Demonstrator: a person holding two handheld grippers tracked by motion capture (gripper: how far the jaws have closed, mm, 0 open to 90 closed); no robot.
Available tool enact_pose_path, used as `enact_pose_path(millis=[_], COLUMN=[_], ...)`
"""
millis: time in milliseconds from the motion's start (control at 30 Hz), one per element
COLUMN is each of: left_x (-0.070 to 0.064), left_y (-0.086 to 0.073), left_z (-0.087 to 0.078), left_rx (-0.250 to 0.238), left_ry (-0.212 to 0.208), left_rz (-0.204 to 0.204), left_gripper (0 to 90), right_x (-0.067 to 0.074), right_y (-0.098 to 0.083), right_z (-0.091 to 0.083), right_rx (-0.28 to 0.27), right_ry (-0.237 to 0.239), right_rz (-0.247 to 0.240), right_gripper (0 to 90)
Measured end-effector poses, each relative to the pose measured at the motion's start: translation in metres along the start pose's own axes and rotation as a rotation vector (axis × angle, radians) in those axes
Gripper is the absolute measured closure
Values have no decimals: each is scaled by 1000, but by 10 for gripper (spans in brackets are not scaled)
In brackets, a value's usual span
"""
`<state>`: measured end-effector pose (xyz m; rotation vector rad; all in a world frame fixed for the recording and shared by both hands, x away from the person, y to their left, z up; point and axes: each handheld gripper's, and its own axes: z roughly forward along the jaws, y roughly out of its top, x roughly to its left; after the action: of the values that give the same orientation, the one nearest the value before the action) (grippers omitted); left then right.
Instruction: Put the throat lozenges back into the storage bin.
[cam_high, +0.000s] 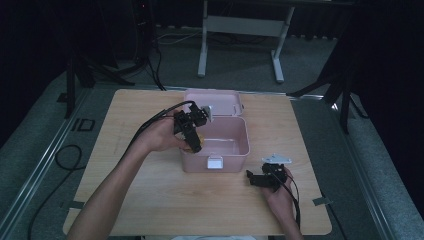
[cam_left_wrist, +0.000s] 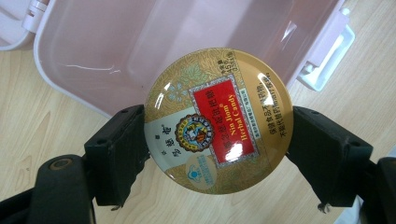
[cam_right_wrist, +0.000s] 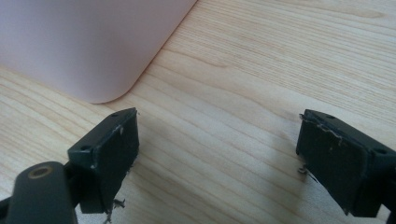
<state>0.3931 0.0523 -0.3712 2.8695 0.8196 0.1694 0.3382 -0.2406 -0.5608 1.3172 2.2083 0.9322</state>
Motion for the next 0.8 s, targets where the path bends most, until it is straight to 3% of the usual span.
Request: enact_pose_path(millis=[700, 767, 800], left_x=[1, 2, 4], left_y=[2, 2, 3], left_z=[3, 3, 2], left_rx=[9, -10, -19], left_ry=[3, -2, 0], left_rz=[2, -13, -28], left_gripper=[219, 213, 163], right_x=[0, 0, 0], right_y=[0, 0, 0], right_z=[0, 0, 0], right_rx=[0, 0, 0], right_ry=[-1, -1, -1], right_rz=[-1, -1, -1], right_gripper=[128, 128, 128])
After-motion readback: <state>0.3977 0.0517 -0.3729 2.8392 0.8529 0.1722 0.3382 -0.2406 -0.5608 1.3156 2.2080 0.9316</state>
